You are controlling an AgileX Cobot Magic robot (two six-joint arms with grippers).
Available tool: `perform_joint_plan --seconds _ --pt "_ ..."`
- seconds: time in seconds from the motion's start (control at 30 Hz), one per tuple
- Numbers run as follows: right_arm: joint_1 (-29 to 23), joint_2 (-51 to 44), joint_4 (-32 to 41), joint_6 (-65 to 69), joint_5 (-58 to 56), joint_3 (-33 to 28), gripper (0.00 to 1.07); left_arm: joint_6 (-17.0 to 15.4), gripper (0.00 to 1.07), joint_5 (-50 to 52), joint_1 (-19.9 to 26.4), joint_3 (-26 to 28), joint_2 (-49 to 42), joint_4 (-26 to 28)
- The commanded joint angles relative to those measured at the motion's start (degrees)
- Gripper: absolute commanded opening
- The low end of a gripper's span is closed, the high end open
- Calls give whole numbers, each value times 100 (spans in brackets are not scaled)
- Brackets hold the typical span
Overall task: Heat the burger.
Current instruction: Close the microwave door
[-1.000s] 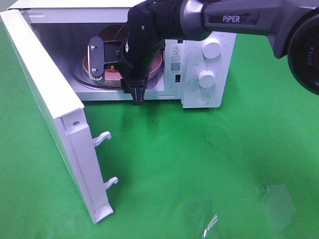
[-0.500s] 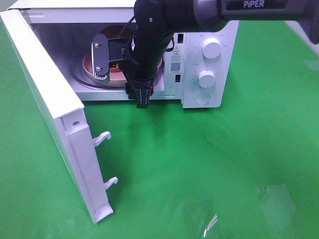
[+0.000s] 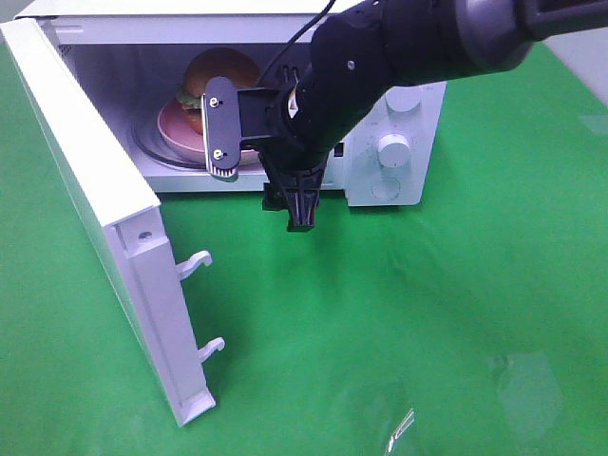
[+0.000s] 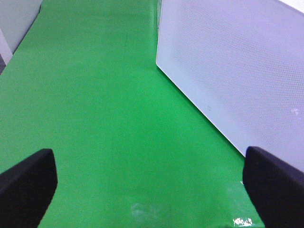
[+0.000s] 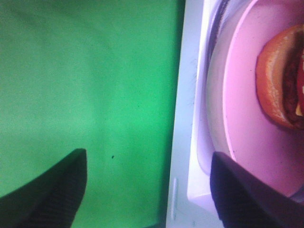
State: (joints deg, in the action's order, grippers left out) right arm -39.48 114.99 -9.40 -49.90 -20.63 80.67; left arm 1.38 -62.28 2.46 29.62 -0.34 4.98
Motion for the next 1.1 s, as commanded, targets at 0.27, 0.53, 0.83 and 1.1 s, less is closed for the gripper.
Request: perform_joint_plan --seconds 0.27,0.53,0.83,1.1 --pt "11 -997 -11 160 814 -1432 74 -6 98 97 -23 0 -86 17" --pt "80 -1650 63 1192 837 -2160 74 -6 98 97 -23 0 -86 17" --pt "80 -2561 206 3203 619 -2888 74 -6 98 97 -23 0 -86 17" --pt "80 -3237 298 4475 166 -3346 76 -6 98 97 -23 0 -86 17"
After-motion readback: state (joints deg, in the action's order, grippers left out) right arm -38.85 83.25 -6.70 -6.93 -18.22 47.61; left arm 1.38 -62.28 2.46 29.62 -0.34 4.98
